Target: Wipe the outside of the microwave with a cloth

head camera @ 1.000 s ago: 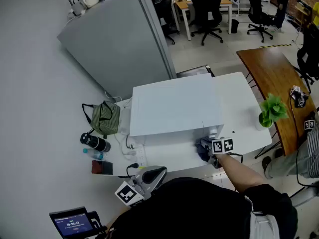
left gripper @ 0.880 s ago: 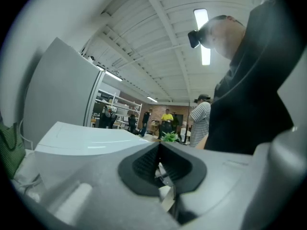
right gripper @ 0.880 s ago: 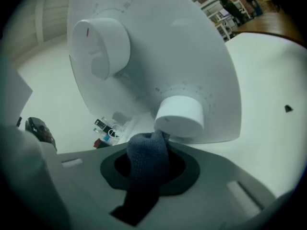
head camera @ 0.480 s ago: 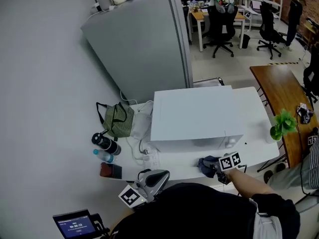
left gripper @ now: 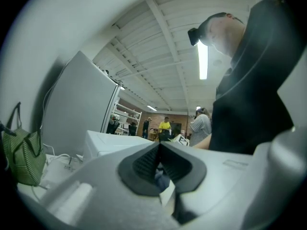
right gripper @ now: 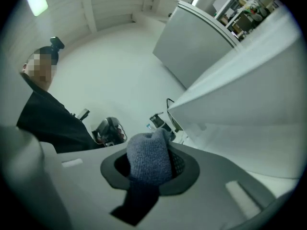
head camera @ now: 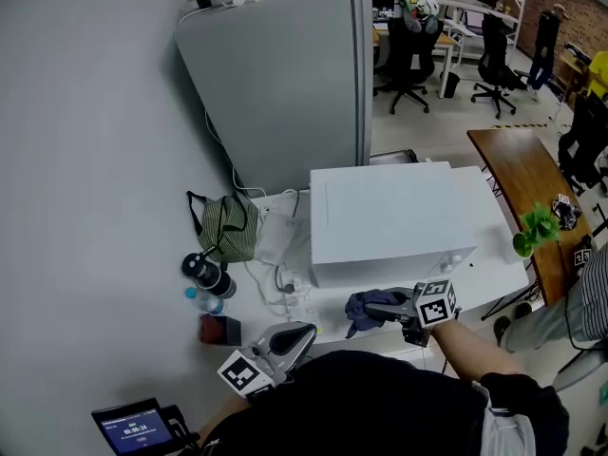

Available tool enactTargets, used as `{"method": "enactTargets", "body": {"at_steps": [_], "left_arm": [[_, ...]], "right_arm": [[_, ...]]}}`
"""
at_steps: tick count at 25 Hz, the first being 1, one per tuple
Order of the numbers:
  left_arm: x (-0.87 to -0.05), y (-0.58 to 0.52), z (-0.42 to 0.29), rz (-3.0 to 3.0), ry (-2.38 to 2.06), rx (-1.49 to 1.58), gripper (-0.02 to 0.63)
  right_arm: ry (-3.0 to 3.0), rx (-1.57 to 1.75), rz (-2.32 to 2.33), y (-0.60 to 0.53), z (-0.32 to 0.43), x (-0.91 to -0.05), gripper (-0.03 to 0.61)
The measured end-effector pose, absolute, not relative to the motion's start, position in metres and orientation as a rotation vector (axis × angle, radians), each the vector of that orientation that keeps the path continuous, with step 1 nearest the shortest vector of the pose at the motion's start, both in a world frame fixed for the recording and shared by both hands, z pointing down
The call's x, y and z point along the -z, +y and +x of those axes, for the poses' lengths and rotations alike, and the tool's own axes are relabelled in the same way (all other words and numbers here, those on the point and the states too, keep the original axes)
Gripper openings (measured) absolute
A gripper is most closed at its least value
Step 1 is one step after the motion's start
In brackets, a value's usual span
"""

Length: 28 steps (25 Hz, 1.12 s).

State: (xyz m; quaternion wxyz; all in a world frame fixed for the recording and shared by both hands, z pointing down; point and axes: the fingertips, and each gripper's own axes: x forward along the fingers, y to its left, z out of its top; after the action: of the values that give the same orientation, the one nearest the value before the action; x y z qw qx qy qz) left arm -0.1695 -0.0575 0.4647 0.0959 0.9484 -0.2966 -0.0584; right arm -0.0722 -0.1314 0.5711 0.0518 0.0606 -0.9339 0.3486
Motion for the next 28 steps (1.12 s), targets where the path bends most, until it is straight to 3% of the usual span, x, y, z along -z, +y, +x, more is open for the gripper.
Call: {"method": "enactTargets", "body": {"at_steps": [7,16,22,28], "left_arm": [[-0.457,-0.084,-0.099,2.838,-0.861,0.174,0.003],[-0.448,-0.103,-0.019,2.834,-0.938,0.096,0.003],[-0.45,-0.089,-0.015,2.82,-0.938,0.049,0.003],[-0.444,-0.024,-0.061,2.868,-0.91,0.118,0.003]], "right_arm": [[-3.059,-0.905,0.109,-0.15,-0.015,-0.488,0.08],[-3.196,-0.905,-0.006,-0.171,0.087,-0.448,0.08],[-3.206,-0.9,-0.072,-0.159,0.085,-0.444,0.08],[-3.193,-0.872,-0.08,-0.085,0.035,-0.434,0.08]]}}
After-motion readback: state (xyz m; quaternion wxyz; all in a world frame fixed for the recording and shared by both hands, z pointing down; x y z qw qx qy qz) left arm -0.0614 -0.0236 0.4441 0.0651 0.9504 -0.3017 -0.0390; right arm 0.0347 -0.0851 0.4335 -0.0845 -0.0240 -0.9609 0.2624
